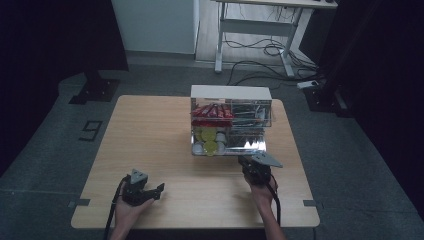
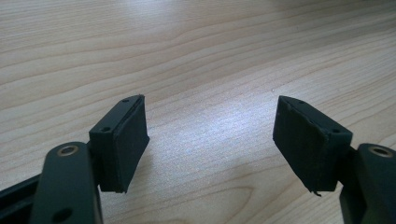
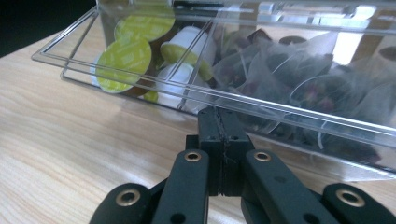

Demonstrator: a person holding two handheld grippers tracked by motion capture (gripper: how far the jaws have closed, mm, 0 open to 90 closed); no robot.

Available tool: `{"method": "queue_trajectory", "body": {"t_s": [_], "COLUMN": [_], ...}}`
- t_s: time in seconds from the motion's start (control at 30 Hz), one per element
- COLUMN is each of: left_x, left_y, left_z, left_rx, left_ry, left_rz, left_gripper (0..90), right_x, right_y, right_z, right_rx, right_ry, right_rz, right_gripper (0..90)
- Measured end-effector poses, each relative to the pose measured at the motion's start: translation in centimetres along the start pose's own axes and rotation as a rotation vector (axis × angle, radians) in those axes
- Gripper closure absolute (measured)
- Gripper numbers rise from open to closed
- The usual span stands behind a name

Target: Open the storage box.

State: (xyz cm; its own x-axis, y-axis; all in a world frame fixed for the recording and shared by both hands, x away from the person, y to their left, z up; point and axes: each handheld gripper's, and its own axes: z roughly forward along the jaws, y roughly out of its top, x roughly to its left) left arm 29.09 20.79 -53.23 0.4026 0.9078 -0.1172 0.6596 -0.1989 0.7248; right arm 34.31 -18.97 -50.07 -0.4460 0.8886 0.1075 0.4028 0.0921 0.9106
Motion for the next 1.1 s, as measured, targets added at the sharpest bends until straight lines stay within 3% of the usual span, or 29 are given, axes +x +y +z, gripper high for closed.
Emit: {"method": "queue_trajectory", "body": {"t_s": [0.3, 0.87, 1.1], "left_x": [0.0, 0.3, 0.4], "left_y": [0.0, 0.1, 0.1], "left_z": [-0.1, -0.4, -0.3], "left_rx": [0.0, -0.004, -0.001], "left_ry": [-0.001, 0.0, 0.007], "left_rz": [-0.002, -0.007, -0.008], "left_gripper": [26.6, 26.5, 26.5], "right_x": [-0.6, -0.9, -1.8], "right_y": [0.8, 2.7, 3.9], "right_z": [-0.7, -0.4, -0.2], "right_rx": [-0.027, -0.063, -0.097], "right_ry": [0.019, 0.032, 0.027], "right_rz": [0.037, 0.074, 0.097], "right_gripper": [89.4, 88.9, 88.8]}}
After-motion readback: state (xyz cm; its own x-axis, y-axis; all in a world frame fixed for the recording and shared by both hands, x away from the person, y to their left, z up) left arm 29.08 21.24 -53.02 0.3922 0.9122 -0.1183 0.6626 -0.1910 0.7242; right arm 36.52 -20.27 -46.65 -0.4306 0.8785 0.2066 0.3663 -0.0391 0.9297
